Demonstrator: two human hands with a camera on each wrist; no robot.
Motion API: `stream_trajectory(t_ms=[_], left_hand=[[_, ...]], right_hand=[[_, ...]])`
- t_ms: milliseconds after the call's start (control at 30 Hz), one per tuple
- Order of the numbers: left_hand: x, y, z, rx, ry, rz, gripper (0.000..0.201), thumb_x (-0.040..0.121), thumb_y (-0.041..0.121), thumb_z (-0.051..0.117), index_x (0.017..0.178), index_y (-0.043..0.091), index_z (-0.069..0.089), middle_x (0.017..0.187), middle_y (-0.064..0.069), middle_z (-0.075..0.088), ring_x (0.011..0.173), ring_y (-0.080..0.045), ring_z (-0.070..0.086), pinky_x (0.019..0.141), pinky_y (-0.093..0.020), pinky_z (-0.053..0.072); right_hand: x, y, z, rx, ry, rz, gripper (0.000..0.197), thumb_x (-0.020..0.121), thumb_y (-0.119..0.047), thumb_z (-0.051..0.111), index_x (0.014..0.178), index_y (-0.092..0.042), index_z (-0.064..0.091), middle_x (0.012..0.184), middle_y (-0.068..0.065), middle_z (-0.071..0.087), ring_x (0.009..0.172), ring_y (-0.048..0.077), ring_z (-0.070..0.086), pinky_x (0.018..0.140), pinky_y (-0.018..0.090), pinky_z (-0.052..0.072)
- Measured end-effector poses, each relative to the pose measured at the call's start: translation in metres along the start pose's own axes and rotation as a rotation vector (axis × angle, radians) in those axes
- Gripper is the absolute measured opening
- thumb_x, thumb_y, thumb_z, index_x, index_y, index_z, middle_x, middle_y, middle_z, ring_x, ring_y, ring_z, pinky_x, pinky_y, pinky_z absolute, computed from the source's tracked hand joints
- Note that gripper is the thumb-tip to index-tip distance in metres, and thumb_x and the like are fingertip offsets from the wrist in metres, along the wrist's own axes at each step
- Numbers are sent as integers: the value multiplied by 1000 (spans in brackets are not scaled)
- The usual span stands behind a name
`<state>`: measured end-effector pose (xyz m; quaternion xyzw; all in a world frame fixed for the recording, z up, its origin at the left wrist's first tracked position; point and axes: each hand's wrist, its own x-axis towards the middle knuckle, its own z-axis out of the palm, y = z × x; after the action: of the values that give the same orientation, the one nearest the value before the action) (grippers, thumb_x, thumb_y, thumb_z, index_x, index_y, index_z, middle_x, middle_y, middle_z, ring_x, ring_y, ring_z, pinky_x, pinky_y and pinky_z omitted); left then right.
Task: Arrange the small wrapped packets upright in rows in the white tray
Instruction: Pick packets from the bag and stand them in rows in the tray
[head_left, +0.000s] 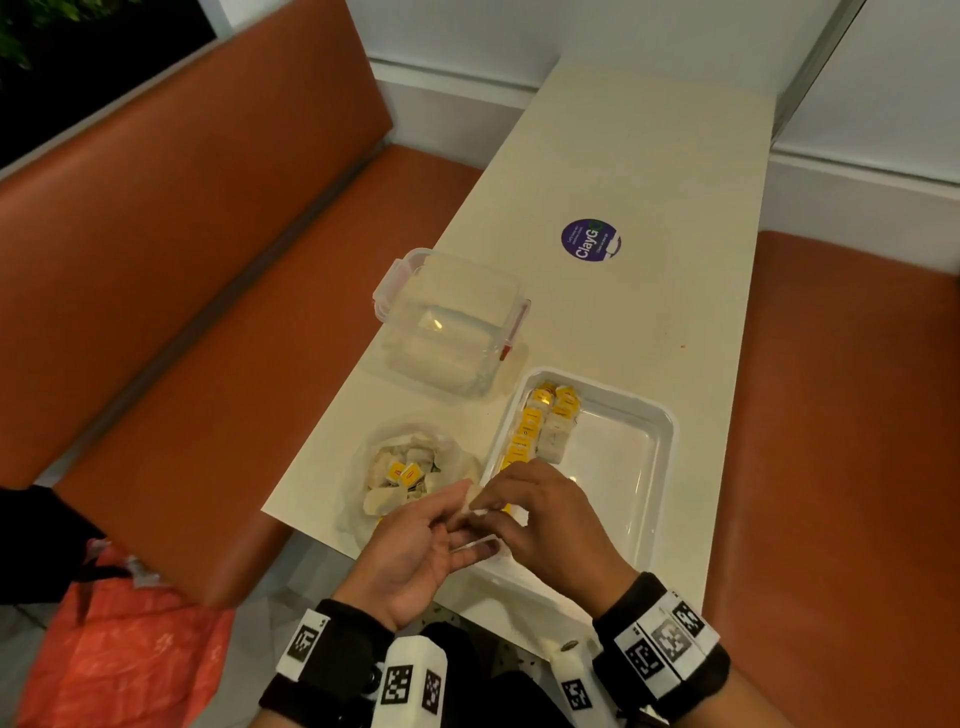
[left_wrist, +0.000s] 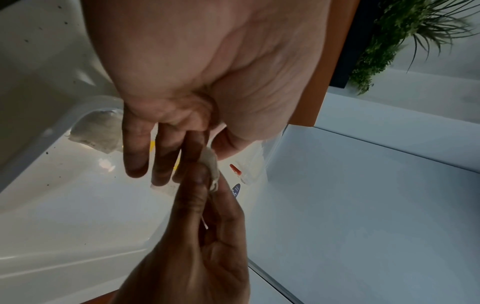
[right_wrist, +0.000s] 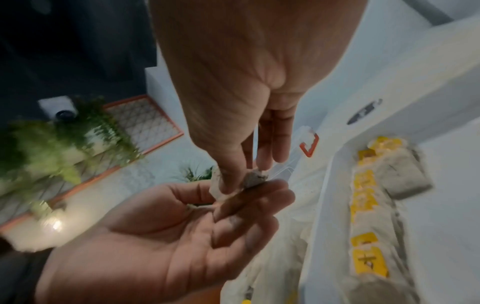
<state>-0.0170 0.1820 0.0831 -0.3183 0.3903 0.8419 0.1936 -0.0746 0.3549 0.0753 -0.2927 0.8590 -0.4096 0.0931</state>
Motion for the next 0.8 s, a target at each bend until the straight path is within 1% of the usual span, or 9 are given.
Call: stream_trajectory(t_ms=[67,167,233,300,400,467,533,633,800], left_hand=[[2,3,-4,12,77,7,37,105,29,57,129,3,67,125,-22,74,114,-35,73,105,-53,53],[11,8,-17,237,284,107,28,105,32,60,123,13,72,114,-9,80,110,-27,75,97,-42,57],[21,11,-35,486,430,215,18,102,28,66,117,23,76,111,3,79,109,-18,73,93,-36,58],[31,14,-54,802,527,310,14,99,23,69,105,34,76,111,14,75,107,-11,70,95,-37,58],[42,18,-70,1103,624,423,27,99,15,64,94,42,70,108,10,70,92,-8,67,84,-40,60],[47,20,-77,1206,648,465,32,99,11,61,94,41,69,107,11,65,93,-12,64,83,-37,55],[51,21,-85,1291,625,458,33,97,8,60,97,39,69,107,14,62,105,-16,61,89,-34,49],[54,21,-92,1388,565,413,26,96,16,66,117,30,72,118,10,65,118,-20,59,96,-29,43],[54,24,-90,1509,454,253,46,95,35,72,139,25,63,136,5,63,128,-22,55,106,-34,44]], right_hand=[[4,5,-3,197,56,199,2,90,-33,79,91,-33,80,89,-18,73,88,3,65,76,18,50],[10,27,-10,371,134,451,4,86,-31,83,87,-29,81,87,-19,77,83,0,71,78,16,53],[14,50,-12,486,175,585,6,85,-28,85,88,-25,81,87,-11,79,85,6,74,86,26,58],[18,72,-13,531,212,669,6,85,-24,85,89,-22,80,87,-5,80,87,14,76,88,33,60],[27,98,-12,486,254,725,7,84,-22,86,87,-21,79,84,-3,80,84,15,76,79,32,57],[32,111,-9,466,260,764,8,84,-20,86,87,-21,78,83,-1,79,81,15,74,78,33,57],[36,123,-4,452,262,802,9,83,-19,87,86,-21,79,83,1,79,84,20,75,85,39,61],[40,134,4,447,269,842,10,82,-17,87,85,-22,79,83,3,79,82,22,74,89,43,62],[43,139,10,377,336,843,10,83,-21,87,86,-22,78,86,0,77,87,20,73,83,29,58]])
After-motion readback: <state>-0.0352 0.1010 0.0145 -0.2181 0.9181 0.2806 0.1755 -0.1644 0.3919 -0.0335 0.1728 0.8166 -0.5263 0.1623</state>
